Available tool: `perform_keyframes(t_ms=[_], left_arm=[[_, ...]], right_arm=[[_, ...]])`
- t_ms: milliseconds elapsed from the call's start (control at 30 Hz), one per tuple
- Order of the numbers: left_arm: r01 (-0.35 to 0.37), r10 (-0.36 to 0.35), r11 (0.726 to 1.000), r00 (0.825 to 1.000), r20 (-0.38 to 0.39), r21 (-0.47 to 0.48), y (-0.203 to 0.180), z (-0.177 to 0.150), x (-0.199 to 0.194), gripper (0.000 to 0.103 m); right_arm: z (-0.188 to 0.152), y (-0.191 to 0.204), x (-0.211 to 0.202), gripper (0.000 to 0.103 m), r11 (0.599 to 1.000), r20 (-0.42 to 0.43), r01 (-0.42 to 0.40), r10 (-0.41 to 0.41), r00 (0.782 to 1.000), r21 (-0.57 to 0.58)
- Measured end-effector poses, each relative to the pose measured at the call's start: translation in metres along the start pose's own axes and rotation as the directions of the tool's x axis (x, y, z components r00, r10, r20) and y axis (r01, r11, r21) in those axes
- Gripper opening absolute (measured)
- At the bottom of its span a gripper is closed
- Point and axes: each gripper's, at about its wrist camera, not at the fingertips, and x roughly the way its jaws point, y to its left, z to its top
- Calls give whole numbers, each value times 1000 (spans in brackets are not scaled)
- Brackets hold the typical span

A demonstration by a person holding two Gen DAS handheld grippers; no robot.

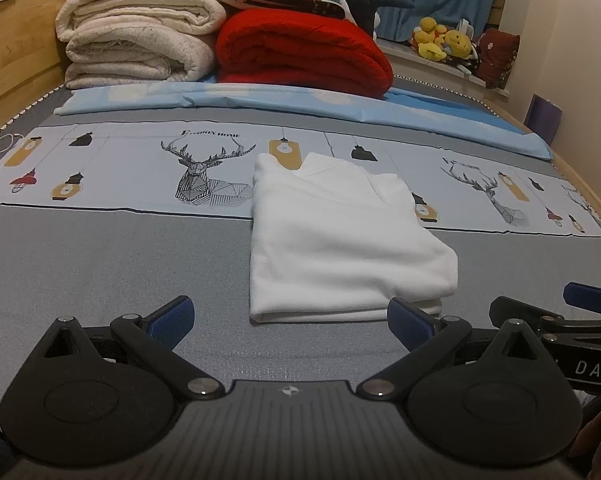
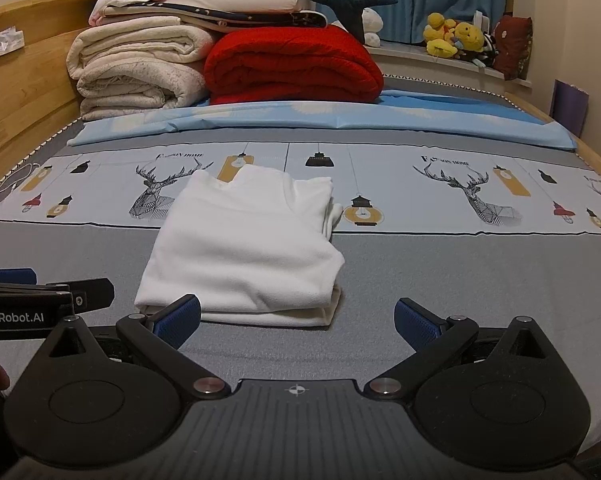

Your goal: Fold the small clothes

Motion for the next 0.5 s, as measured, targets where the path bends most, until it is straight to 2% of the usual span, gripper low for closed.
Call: perform_keyframes(t_ms=[500], left_arm=[[-10, 10, 1000, 1000, -7, -3, 1, 0, 1, 103]], right_arm=[[-3, 2, 3, 102, 1000, -4, -2, 2, 1000, -3]])
